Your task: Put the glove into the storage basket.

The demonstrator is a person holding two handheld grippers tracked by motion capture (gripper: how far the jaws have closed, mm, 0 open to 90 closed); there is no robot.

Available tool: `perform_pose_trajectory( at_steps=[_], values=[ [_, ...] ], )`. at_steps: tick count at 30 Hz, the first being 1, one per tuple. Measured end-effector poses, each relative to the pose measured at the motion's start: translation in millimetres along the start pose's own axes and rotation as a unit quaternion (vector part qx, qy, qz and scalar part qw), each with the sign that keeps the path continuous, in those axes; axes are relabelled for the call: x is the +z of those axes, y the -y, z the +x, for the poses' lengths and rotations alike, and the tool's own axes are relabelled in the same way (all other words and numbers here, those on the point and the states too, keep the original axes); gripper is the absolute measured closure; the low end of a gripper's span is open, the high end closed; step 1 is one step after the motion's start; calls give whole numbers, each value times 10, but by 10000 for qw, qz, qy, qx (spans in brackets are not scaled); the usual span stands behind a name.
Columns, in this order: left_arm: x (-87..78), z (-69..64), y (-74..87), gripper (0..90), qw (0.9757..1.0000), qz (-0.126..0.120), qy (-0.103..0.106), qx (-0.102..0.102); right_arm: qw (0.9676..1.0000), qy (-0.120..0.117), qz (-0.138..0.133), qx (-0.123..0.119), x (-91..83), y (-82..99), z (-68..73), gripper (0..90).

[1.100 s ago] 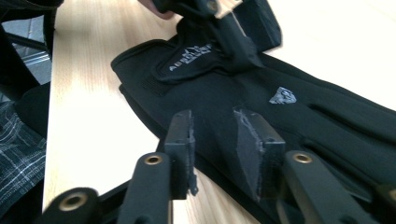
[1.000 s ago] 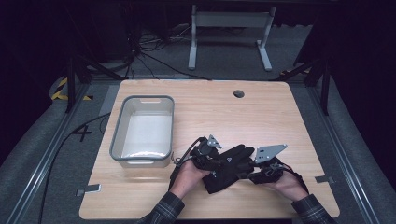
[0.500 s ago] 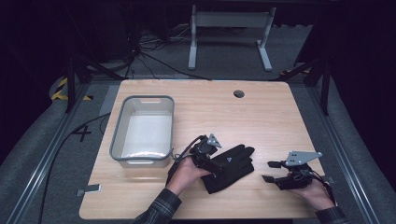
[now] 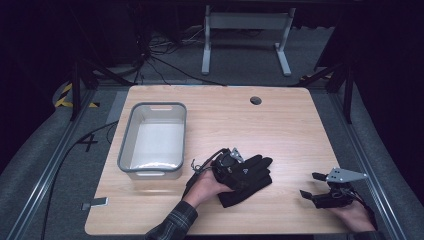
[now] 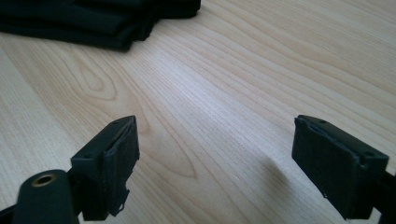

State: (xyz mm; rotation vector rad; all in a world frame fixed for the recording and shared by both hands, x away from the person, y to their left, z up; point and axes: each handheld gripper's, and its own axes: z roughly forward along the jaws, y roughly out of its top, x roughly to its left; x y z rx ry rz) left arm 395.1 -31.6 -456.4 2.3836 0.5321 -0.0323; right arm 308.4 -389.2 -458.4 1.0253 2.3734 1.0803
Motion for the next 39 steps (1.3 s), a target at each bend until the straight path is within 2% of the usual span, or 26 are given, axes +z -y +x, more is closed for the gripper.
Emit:
perform_pose_trajectory(
  at_steps=[3, 10, 12, 21, 24, 26, 30, 32, 37, 39],
  values=[
    [30, -17, -1, 99, 9999, 92, 27, 49, 10000, 56, 56, -27, 33, 8, 7, 155],
    [43, -50, -2, 88, 9997, 160, -70, 177, 9997, 177, 125, -74, 79, 22, 25, 152],
    [37, -66, -3, 111, 9994, 223, -131, 234, 9996, 193, 161, -82, 105, 32, 30, 149],
    [18, -78, -1, 194, 9989, 222, -133, 389, 9996, 184, 208, 43, 115, 32, 10, 123],
    [1, -85, 0, 266, 9988, 218, -59, 442, 9996, 178, 209, 46, 115, 32, 9, 122],
    [-15, -91, 0, 360, 9985, 231, 56, 493, 9996, 177, 210, 47, 115, 32, 9, 122],
    [-24, -78, 1, 539, 9982, 211, 345, 445, 9996, 177, 209, 47, 115, 33, 9, 122],
    [-22, -75, -3, 599, 9979, 210, 422, 435, 9996, 175, 209, 46, 115, 33, 9, 122],
    [-51, -73, -17, 644, 9979, 183, 499, 375, 9996, 174, 210, 47, 115, 32, 8, 122],
    [-73, -91, -30, 648, 9982, 150, 440, 387, 9996, 175, 210, 46, 115, 32, 8, 122]
  ],
)
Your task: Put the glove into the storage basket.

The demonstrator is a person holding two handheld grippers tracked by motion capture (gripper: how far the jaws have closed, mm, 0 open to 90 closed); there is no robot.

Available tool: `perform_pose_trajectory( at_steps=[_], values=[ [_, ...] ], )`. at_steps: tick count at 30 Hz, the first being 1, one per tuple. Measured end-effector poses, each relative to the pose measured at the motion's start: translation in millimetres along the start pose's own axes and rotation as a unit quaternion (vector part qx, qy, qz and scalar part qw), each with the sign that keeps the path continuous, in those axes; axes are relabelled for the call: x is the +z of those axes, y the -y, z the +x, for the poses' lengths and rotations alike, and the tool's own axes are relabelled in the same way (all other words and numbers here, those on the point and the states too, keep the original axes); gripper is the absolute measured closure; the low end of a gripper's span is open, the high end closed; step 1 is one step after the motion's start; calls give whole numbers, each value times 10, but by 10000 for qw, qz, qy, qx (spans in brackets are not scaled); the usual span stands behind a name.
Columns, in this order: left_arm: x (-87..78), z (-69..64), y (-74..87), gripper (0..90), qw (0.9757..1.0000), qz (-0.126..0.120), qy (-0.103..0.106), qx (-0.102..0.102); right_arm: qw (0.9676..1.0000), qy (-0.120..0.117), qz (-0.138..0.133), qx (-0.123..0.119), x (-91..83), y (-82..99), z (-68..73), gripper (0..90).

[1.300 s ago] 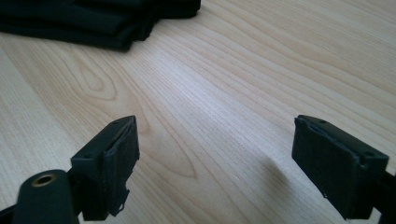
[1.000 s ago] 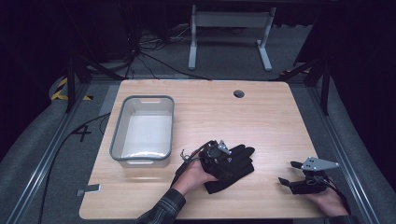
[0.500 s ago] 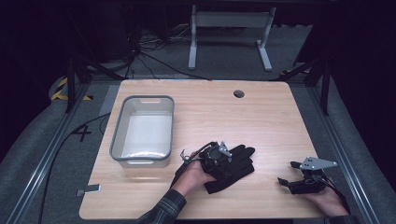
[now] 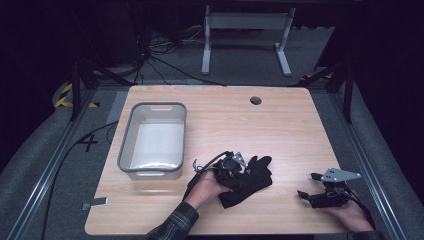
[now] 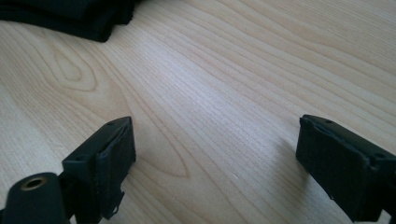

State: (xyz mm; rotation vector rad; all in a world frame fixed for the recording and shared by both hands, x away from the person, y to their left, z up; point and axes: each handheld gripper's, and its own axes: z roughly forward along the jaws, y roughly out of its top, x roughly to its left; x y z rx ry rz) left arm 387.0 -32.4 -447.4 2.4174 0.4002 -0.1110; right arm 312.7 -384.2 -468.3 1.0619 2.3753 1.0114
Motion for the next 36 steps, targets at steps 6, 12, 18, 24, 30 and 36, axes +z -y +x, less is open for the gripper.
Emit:
perform_pose_trajectory(
  at_steps=[6, 12, 18, 24, 30, 36],
  values=[
    [-97, -41, -54, 653, 10000, 5, 22, -70, 10000, 2, -1, 0, 0, 0, 1, 122],
    [-254, -42, -109, 654, 9998, -145, 75, -119, 10000, 2, 4, 11, -1, 0, 1, 122],
    [-360, -7, -159, 655, 9997, -171, 60, -138, 10000, -8, -2, 16, 0, 1, 0, 123],
    [-484, 0, -211, 655, 9995, -266, 14, -178, 10000, -9, -2, 16, 0, 1, 0, 123],
    [-636, 30, -258, 657, 9992, -319, -111, -207, 10000, -9, -1, 16, 0, 1, 0, 123],
    [-755, 74, -279, 657, 9989, -352, -167, -247, 10000, -3, 4, 13, -1, 0, 1, 123]
  ],
)
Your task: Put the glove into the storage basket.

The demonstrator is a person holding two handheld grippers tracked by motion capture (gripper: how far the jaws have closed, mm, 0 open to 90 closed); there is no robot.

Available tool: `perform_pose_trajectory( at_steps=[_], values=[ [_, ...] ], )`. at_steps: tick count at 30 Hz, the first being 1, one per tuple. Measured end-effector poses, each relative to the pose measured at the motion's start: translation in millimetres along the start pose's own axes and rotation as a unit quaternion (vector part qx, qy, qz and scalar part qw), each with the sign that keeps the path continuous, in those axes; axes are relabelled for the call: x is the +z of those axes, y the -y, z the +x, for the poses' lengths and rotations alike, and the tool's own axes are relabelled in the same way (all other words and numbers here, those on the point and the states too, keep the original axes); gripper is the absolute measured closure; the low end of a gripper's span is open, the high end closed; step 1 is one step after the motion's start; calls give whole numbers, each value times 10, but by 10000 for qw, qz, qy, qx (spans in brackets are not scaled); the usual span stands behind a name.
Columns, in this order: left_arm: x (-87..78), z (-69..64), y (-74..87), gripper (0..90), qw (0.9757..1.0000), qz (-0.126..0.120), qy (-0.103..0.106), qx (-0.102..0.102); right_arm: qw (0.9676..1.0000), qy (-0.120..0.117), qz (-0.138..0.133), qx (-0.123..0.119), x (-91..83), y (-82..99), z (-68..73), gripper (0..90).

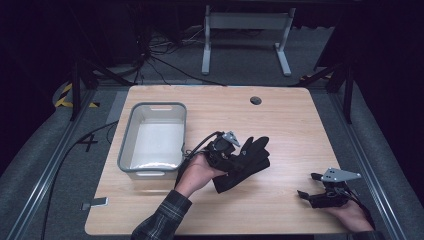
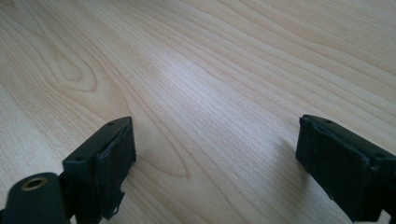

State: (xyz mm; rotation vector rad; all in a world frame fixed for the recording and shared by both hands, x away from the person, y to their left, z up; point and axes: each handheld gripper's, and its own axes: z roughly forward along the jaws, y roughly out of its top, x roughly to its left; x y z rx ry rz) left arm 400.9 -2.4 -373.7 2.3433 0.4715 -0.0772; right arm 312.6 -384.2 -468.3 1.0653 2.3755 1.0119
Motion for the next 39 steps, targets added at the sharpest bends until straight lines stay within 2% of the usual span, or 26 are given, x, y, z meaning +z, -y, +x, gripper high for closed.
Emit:
perform_pose_trajectory(
  at_steps=[15, 19, 31, 36, 39],
  values=[
    [-301, 132, 19, 658, 9990, -214, -290, -267, 10000, 1, -1, -2, 0, 0, 0, 122],
    [-408, 186, 32, 658, 9982, -241, -444, -318, 10000, 2, 0, -1, 0, 0, 0, 123],
    [-752, 359, 140, 658, 9936, -387, -866, -611, 10000, 2, 1, -1, 0, 0, 1, 122],
    [-901, 426, 213, 658, 9911, -465, -1022, -722, 10000, 3, 1, -1, 0, 0, 1, 122],
    [-980, 474, 266, 658, 9885, -541, -1134, -838, 10000, 3, 1, -2, 1, 0, 1, 122]
  ],
)
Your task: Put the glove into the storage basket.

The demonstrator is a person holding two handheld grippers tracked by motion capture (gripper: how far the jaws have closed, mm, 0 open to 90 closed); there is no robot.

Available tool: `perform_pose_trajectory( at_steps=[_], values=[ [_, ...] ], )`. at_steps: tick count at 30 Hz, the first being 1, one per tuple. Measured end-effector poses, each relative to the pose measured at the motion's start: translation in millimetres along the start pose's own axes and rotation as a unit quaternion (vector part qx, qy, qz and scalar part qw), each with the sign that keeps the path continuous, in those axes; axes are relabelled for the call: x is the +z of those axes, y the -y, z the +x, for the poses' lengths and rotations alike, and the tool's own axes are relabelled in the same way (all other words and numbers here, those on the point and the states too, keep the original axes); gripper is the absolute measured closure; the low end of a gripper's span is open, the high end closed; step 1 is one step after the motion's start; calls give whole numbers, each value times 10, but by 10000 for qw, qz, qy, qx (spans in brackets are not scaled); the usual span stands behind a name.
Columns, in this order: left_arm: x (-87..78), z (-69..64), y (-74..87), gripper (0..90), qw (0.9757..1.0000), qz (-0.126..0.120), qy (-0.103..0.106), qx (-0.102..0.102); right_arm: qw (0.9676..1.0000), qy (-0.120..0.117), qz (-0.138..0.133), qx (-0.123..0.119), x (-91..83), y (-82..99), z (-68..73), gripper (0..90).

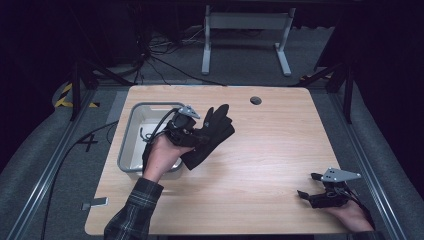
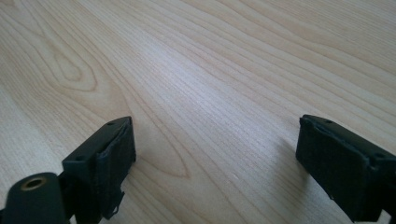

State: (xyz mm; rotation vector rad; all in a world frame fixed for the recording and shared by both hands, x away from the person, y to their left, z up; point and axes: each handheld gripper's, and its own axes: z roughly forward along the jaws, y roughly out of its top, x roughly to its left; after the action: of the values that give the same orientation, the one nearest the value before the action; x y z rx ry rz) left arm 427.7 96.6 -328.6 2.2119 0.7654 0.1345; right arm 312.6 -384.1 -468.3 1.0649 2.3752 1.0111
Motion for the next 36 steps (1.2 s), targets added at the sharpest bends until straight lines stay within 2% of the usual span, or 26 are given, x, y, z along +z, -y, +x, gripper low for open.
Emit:
perform_pose_trajectory(
  at_steps=[10, 16, 17, 20, 21, 22, 25, 29, 36],
  values=[
    [-177, 207, 119, 658, 9989, -100, -349, -292, 10000, 0, 0, 1, 0, 0, 0, 122],
    [-301, 360, 249, 658, 9964, -162, -607, -561, 10000, 1, 0, 0, 0, 0, 0, 122],
    [-344, 409, 302, 658, 9952, -170, -685, -673, 10000, -1, 0, 0, 0, 0, 0, 122],
    [-374, 452, 350, 659, 9942, -213, -741, -752, 10000, 0, 0, 0, 0, 0, 0, 122],
    [-410, 499, 402, 658, 9929, -252, -806, -843, 10000, 0, 1, 0, 0, 0, 0, 122],
    [-410, 499, 402, 658, 9929, -252, -806, -843, 10000, 0, 1, 0, 0, 0, 0, 122],
    [-456, 565, 479, 659, 9901, -320, -922, -1013, 10000, 0, 1, 0, 0, 0, 0, 122],
    [-473, 623, 547, 658, 9878, -316, -1043, -1109, 10000, 1, -1, 0, 0, 0, 0, 122],
    [-434, 723, 646, 658, 9854, -284, -1118, -1253, 10000, 1, 0, -1, 0, 0, 0, 122]
  ],
)
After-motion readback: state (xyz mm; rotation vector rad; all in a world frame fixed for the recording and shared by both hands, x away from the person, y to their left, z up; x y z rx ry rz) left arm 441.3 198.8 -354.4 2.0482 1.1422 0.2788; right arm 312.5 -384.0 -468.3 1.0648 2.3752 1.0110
